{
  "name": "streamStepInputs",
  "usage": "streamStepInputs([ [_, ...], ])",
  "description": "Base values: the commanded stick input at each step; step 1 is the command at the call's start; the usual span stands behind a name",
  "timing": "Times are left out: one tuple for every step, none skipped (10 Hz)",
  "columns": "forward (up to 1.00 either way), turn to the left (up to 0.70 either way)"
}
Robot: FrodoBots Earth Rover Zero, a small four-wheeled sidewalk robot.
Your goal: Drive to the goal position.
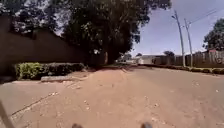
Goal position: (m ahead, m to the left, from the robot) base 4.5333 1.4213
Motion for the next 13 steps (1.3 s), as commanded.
streamStepInputs([
  [0.70,0.00],
  [0.70,0.00],
  [0.70,0.00],
  [0.70,0.00],
  [0.70,0.00],
  [0.70,0.00],
  [0.70,0.00],
  [0.70,0.00],
  [0.70,0.00],
  [0.70,0.00],
  [0.70,0.00],
  [0.70,0.00],
  [0.70,0.00],
])
